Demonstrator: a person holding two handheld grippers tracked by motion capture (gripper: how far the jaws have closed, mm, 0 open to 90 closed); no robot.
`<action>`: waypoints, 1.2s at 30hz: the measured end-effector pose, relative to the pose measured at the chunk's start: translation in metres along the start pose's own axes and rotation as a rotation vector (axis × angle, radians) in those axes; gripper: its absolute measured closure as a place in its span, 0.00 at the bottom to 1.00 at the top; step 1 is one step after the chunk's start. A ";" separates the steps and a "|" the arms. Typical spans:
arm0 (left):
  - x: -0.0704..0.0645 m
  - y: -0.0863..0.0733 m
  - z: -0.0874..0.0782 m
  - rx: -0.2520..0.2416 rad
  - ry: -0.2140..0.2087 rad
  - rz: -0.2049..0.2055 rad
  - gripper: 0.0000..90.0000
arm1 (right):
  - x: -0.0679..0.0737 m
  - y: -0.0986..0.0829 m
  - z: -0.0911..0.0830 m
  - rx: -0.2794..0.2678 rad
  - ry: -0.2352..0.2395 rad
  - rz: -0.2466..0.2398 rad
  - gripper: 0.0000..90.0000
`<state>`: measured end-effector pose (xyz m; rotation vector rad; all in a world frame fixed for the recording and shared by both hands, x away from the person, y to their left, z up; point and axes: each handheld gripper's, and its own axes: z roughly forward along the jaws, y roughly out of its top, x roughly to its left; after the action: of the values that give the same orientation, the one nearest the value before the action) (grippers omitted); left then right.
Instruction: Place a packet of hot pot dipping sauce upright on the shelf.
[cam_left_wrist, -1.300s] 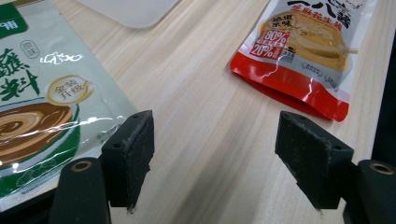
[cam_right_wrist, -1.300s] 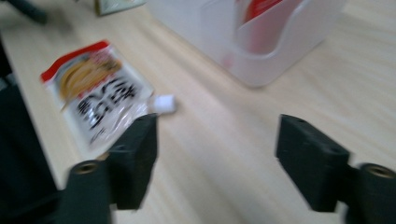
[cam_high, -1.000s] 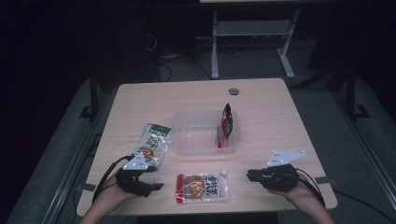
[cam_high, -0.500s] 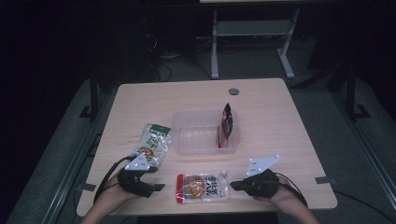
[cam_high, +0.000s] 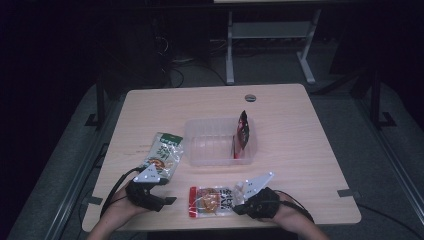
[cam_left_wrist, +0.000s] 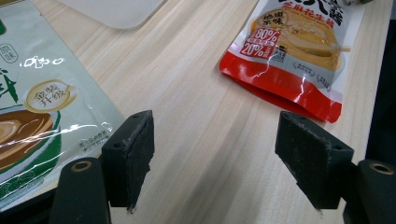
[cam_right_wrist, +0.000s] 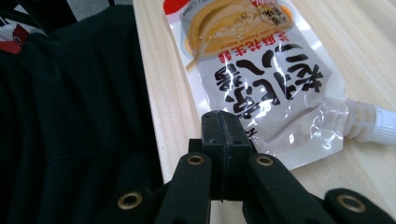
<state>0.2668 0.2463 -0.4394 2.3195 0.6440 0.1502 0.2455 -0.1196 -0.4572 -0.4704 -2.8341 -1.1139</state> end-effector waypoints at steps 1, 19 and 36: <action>0.001 0.000 0.000 0.004 0.000 0.005 0.31 | -0.001 0.000 0.001 0.000 -0.003 -0.004 1.00; 0.000 0.000 0.000 0.002 -0.002 0.003 0.31 | 0.007 0.003 0.011 0.050 0.054 -0.054 1.00; -0.002 0.002 0.001 0.005 -0.010 0.011 0.31 | -0.022 0.013 0.014 0.035 -0.091 -0.005 1.00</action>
<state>0.2660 0.2437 -0.4383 2.3275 0.6278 0.1419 0.2711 -0.1070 -0.4622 -0.5247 -2.9286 -1.0690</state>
